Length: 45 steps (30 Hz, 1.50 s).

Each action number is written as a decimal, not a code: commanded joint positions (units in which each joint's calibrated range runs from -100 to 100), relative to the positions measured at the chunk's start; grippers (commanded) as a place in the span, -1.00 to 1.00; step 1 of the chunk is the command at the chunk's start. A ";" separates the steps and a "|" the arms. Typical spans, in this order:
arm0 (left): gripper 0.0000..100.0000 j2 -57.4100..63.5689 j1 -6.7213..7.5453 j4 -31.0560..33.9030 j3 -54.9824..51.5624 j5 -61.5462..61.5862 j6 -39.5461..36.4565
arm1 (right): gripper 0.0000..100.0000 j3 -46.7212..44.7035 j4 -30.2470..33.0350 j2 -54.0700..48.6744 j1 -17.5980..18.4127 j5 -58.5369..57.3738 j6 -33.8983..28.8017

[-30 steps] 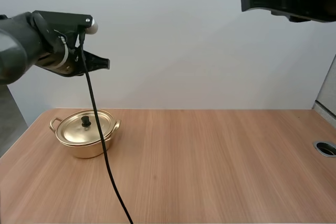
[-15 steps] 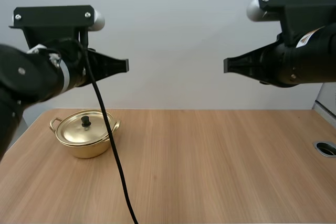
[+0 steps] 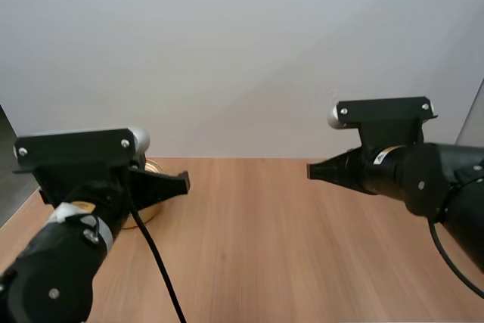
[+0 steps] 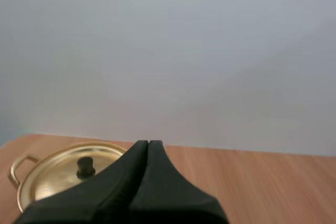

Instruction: Open the pot, put the car inside, and close it

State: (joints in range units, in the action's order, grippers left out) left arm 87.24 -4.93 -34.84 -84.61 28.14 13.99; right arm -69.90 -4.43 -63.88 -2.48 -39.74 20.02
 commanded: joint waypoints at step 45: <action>-1.00 12.76 5.76 26.89 -15.39 1.52 -22.41 | -1.00 -30.10 -3.02 -26.44 -0.03 15.91 -0.07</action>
State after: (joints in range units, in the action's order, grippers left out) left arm 100.00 0.82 -7.89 -100.00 30.10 -8.45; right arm -100.00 -7.47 -81.40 -2.48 -20.64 20.02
